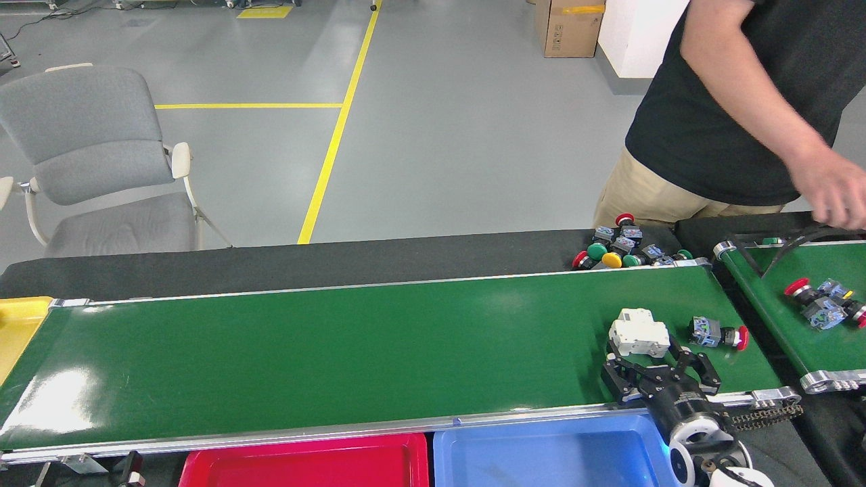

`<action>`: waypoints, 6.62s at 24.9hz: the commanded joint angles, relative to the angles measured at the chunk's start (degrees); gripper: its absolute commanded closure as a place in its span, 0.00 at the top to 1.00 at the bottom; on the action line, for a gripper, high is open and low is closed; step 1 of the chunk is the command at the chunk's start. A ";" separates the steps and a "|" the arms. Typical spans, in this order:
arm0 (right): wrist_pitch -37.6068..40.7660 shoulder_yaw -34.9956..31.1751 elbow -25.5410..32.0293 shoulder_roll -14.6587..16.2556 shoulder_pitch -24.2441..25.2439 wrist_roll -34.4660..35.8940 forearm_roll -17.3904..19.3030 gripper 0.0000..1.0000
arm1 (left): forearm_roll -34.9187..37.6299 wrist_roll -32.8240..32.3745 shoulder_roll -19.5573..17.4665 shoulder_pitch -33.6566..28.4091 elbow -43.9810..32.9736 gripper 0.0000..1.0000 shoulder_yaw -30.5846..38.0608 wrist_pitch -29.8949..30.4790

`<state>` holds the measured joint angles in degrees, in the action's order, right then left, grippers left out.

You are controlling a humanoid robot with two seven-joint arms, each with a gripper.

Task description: Pick switch part from conveyor to tray

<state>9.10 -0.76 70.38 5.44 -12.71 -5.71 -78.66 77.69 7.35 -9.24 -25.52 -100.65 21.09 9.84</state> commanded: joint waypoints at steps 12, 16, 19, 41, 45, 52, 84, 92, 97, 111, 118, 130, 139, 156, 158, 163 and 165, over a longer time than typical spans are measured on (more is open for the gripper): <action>8.57 -0.56 5.56 0.62 0.84 1.05 3.78 0.15 | 0.09 0.12 -0.78 -0.40 -0.95 1.00 0.36 -0.08; 18.15 -2.67 22.09 5.19 16.40 3.60 11.16 0.21 | -0.17 0.21 -0.78 -0.58 -0.95 1.00 0.62 1.68; 24.56 -4.42 26.13 5.19 25.62 3.69 12.74 0.35 | -0.26 0.21 -0.34 -0.58 -0.95 1.00 0.97 4.66; 0.22 -7.24 28.85 -4.30 25.45 3.60 3.34 0.99 | -0.35 0.21 -0.26 0.39 -0.95 1.00 1.41 4.84; -0.04 -2.67 24.63 -4.21 19.65 2.90 2.28 0.99 | -0.35 0.21 -0.26 0.65 -1.04 1.00 1.15 4.75; -5.75 3.66 16.81 -4.21 12.80 2.90 0.97 0.99 | -0.35 0.12 -0.34 1.35 -0.95 1.00 1.06 4.75; -12.44 21.67 4.15 -6.06 -1.80 2.72 -0.53 0.14 | -0.17 -0.23 0.01 1.97 -0.95 1.00 1.06 4.75; 21.40 30.29 16.11 -4.74 4.80 4.21 -0.53 0.40 | -0.26 -0.23 0.01 1.97 -0.87 1.00 1.06 4.75; 26.06 36.00 15.76 -5.71 4.88 4.13 -0.62 1.00 | -0.17 -0.23 -0.08 2.41 -0.60 1.00 0.80 4.84; -10.85 9.12 27.97 -7.03 24.21 10.89 0.70 0.99 | -0.26 -0.32 -0.26 2.06 -0.60 1.00 0.36 4.84; -10.24 4.19 27.27 -5.71 25.63 10.02 0.53 0.99 | -0.26 -0.32 -0.61 3.11 -0.51 1.00 0.27 4.75; -11.38 23.70 12.86 -8.78 5.23 0.35 -1.41 1.00 | -0.17 -0.32 -0.78 3.99 -0.43 1.00 0.18 4.84; -17.01 32.31 -7.97 -14.67 -10.59 -0.80 -0.44 0.98 | -0.08 -0.40 -0.61 5.05 -0.34 1.00 0.01 4.84; -1.80 40.13 7.93 -10.54 -4.78 -0.53 4.39 0.08 | 0.01 -0.49 -0.78 8.30 0.37 1.00 -5.27 4.31; 4.09 41.63 14.26 -6.67 -0.39 -0.62 4.39 0.60 | 0.01 -0.49 -0.78 8.47 0.28 1.00 -5.36 4.31; 10.24 43.30 17.78 -5.09 3.92 -0.62 3.95 1.00 | 0.01 -0.58 -0.96 8.39 0.54 1.00 -5.97 4.49; 10.24 43.03 18.04 -5.36 3.74 -0.71 3.95 1.00 | 0.01 -0.49 -0.96 8.21 0.54 1.00 -5.97 4.40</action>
<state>18.31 42.62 87.47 0.45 -8.28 -6.85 -74.72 77.61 6.64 -9.45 -17.39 -99.60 15.02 14.31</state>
